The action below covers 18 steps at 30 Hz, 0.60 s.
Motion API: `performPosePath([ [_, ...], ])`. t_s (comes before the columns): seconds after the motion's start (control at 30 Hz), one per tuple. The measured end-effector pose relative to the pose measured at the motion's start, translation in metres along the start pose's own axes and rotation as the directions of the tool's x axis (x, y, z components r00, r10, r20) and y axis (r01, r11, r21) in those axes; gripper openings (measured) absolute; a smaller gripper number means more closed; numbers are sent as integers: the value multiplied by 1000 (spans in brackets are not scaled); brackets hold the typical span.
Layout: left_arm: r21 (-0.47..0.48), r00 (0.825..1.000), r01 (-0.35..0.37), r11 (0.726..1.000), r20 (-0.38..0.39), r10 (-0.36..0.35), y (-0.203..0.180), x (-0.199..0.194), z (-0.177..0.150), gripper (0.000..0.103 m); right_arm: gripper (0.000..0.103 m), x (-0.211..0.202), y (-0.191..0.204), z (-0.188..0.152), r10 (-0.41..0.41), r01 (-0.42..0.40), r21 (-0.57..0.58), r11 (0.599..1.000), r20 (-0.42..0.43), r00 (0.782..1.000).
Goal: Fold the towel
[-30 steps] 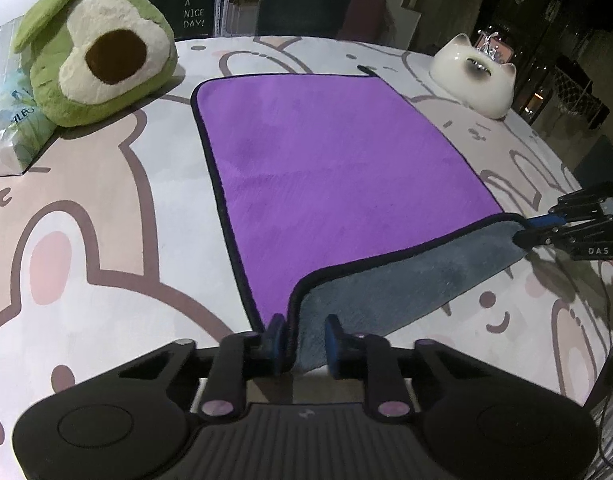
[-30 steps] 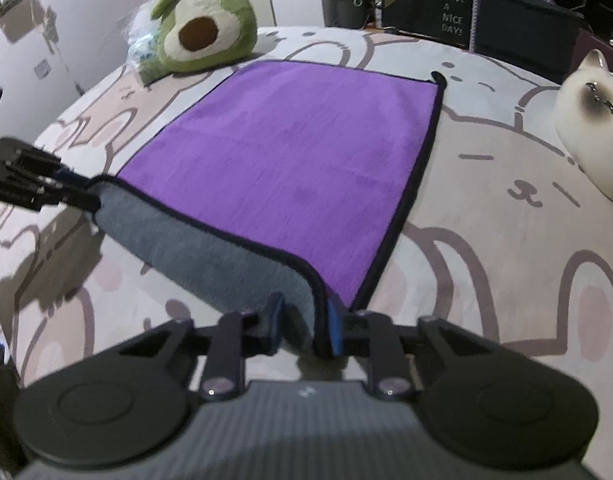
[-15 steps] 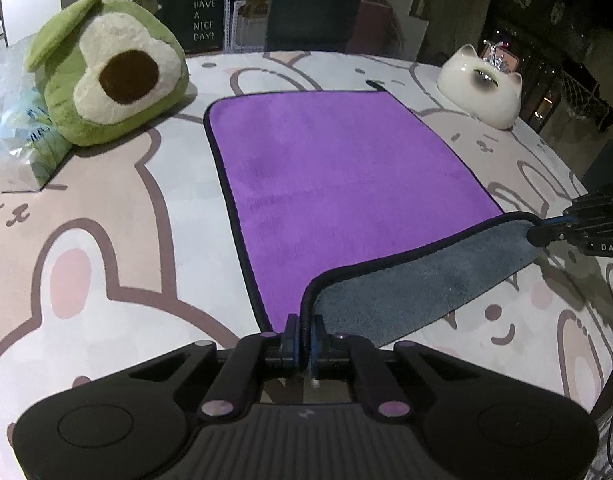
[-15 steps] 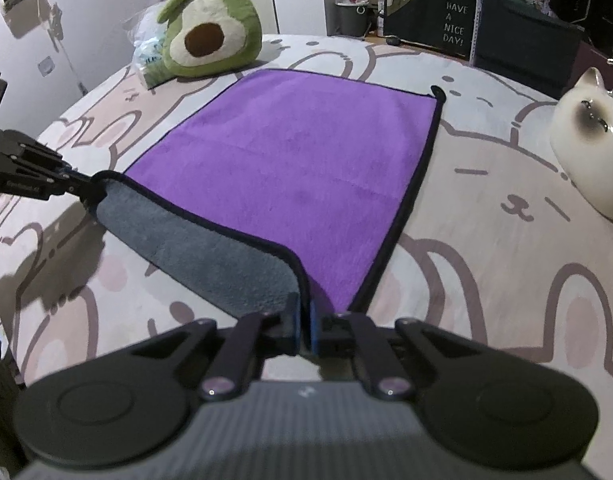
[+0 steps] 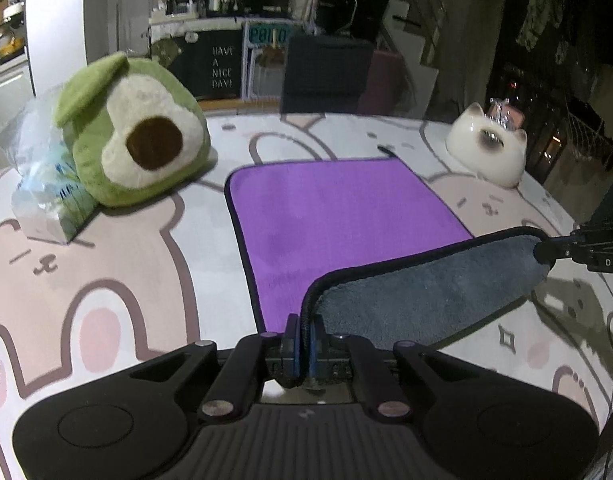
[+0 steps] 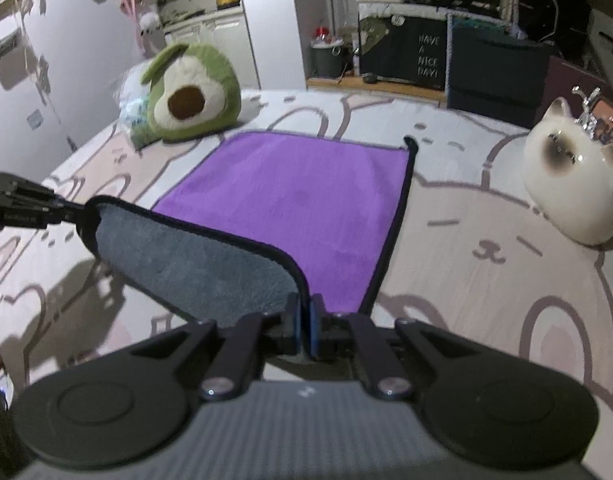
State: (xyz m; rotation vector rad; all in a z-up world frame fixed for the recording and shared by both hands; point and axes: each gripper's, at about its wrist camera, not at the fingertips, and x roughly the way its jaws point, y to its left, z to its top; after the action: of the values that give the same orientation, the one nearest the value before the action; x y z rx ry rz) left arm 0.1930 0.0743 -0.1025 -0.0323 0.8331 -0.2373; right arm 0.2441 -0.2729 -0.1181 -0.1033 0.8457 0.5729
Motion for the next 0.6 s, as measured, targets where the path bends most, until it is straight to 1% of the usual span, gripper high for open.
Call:
performPosePath([
  [0.23, -19, 997, -23, 1000, 79, 25, 0, -7, 16, 5, 5, -6, -2, 14, -30, 28, 24, 999, 79, 996],
  [0.6, -33, 984, -59, 998, 169, 63, 3, -2, 45, 5, 5, -1, -7, 45, -74, 67, 48, 997, 160, 984],
])
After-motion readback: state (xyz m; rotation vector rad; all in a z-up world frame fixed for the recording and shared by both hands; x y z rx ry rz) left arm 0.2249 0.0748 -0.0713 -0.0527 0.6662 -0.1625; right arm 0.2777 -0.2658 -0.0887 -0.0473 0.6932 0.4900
